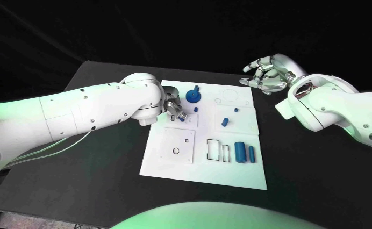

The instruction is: Assemble the parts on the task board

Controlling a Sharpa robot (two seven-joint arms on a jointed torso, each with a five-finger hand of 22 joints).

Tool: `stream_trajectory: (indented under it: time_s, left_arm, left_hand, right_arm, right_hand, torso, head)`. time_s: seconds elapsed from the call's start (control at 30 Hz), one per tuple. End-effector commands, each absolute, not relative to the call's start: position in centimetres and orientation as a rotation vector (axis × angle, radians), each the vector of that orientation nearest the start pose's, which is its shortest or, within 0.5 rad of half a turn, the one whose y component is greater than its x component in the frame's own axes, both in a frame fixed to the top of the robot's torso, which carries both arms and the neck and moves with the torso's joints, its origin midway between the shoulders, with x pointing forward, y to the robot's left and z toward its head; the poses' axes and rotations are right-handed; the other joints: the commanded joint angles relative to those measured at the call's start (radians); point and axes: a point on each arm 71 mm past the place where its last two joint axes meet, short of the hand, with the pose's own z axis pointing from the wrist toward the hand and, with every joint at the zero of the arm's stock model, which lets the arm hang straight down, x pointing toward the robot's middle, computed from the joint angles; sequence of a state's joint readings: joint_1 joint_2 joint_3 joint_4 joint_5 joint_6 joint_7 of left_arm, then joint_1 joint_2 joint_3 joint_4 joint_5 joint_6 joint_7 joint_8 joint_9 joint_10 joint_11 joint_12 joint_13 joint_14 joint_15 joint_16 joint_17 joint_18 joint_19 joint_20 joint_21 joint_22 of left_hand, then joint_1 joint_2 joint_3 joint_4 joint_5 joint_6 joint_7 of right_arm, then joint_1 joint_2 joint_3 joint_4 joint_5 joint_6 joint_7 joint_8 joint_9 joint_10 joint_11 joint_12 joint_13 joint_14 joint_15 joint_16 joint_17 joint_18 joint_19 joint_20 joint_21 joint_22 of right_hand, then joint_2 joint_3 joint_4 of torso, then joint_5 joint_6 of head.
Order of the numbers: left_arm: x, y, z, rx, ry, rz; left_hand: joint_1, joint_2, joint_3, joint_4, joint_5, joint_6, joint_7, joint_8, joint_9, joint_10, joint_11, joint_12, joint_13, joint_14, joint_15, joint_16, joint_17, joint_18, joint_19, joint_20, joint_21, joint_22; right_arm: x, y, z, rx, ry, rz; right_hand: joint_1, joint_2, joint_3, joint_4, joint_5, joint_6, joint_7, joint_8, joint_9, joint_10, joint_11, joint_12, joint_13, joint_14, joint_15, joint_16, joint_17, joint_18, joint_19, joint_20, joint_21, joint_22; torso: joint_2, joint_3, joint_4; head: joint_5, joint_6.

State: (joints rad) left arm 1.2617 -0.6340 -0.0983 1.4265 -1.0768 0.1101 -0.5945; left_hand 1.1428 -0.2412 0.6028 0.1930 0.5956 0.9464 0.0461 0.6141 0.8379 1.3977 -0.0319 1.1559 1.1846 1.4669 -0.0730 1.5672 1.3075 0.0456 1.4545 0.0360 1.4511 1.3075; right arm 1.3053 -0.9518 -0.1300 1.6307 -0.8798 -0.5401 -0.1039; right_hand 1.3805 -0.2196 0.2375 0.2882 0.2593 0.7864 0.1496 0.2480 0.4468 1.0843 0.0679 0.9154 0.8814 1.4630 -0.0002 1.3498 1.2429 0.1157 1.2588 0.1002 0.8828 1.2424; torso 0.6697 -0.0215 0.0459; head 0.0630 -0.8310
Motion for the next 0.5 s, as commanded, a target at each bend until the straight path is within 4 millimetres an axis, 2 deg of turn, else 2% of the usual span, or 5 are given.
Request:
stream_trajectory:
  time_s: [0.03, 0.5]
  left_arm:
    - [49.13, 14.26, -22.3, -0.063, 2.336, -0.359]
    - [49.07, 14.17, -22.35, -0.04, 2.328, -0.347]
  left_hand:
    - [-0.001, 0.009, 0.184, -0.188, 0.002, 0.003, -0.004, 0.004, 0.002, 0.007, 0.003, 0.002, 0.001, 0.104, -0.008, 0.004, 0.263, -0.007, 0.006, -0.003, 0.007, 0.151]
    - [-0.009, 0.008, 0.184, -0.191, -0.009, 0.006, -0.005, 0.01, 0.005, 0.016, 0.003, 0.012, 0.009, 0.104, -0.008, 0.004, 0.263, -0.009, 0.012, -0.003, 0.013, 0.158]
  right_arm:
    - [47.65, -23.85, -15.89, 0.457, 1.611, 0.816]
    - [47.61, -23.87, -15.88, 0.458, 1.61, 0.817]
  right_hand:
    - [-0.008, 0.002, 0.0, 0.003, 0.002, -0.006, 0.001, 0.004, 0.001, 0.003, -0.001, -0.001, -0.001, -0.002, -0.005, -0.006, -0.001, 0.017, -0.006, 0.003, -0.006, -0.001]
    - [-0.011, 0.003, 0.001, 0.002, 0.004, -0.006, 0.001, 0.005, 0.001, 0.004, -0.001, -0.001, -0.002, -0.002, -0.005, -0.007, 0.0, 0.017, -0.005, 0.003, -0.007, -0.001]
  torso:
    - [-0.001, -0.0002, 0.0001]
    - [0.0, -0.0006, -0.0003]
  head:
    - [-0.001, -0.001]
    - [-0.002, -0.003]
